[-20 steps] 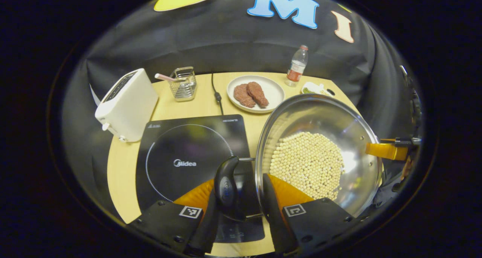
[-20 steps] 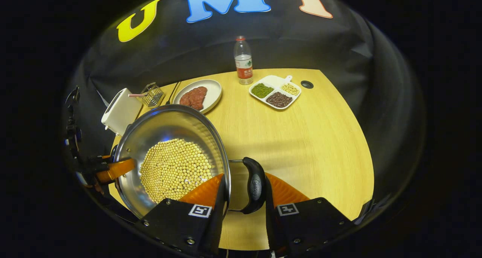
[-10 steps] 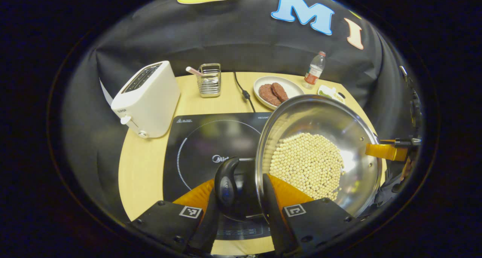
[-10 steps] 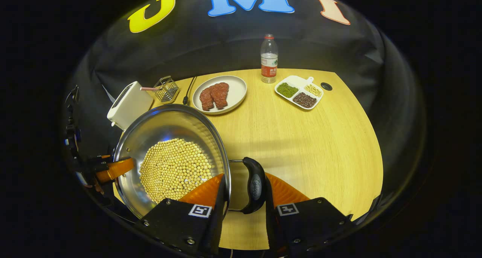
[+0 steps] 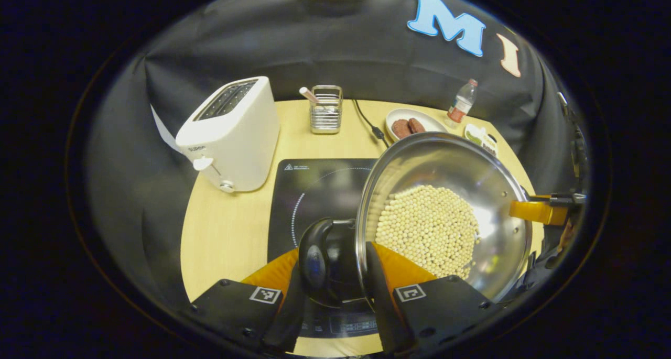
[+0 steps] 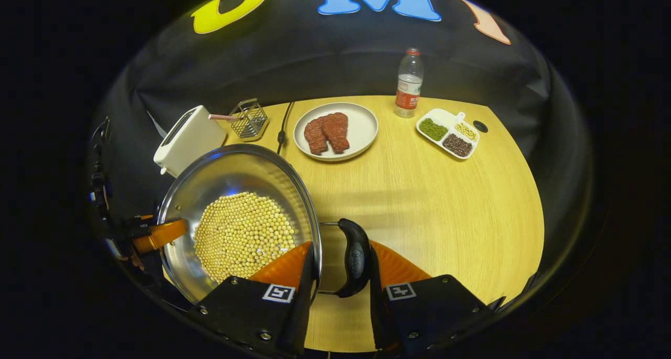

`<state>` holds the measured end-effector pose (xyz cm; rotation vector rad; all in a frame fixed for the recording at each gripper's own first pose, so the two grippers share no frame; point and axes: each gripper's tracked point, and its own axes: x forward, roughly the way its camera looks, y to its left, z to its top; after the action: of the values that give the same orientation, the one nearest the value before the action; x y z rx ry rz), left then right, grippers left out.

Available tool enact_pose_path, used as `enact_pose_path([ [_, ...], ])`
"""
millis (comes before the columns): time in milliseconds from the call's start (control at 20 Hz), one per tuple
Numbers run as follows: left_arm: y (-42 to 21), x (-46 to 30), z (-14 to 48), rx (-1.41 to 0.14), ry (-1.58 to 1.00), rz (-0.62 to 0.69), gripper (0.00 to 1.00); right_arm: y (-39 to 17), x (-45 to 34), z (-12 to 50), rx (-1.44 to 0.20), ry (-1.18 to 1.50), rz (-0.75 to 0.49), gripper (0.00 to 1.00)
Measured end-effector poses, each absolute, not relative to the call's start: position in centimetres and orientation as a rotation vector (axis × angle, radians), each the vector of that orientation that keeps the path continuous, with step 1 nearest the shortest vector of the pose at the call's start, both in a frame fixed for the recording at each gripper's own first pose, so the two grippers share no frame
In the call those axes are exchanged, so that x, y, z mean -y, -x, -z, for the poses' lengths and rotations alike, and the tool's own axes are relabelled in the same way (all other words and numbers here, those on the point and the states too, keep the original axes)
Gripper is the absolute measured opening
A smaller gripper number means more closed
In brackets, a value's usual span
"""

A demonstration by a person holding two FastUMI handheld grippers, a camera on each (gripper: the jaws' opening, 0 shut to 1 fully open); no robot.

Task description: First push the handle of the pot to place it horizontally, then grasp the pot with both hands and set it on the induction cooktop.

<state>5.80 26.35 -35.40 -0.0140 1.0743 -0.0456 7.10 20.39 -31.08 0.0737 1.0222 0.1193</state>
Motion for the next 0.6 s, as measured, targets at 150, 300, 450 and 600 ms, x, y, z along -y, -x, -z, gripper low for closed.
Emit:
enact_pose_path([
  [150, -6.0, -28.6, 35.6, -1.08, 0.008, 0.036, 0.62, -7.7, -22.5, 31.6, -1.026, -0.077, -0.121, 0.48],
  [300, -6.5, -30.3, 35.6, -1.084, 0.011, 0.028, 0.65, -8.2, -24.4, 31.8, -1.029, -0.084, -0.124, 0.48],
  [450, -7.2, -32.3, 35.9, -1.084, 0.006, 0.025, 0.62, -8.6, -26.1, 32.2, -1.035, -0.093, -0.125, 0.48],
  [600, -7.9, -33.6, 36.6, -1.078, -0.006, 0.023, 0.67, -8.9, -27.2, 32.6, -1.037, -0.095, -0.119, 0.48],
])
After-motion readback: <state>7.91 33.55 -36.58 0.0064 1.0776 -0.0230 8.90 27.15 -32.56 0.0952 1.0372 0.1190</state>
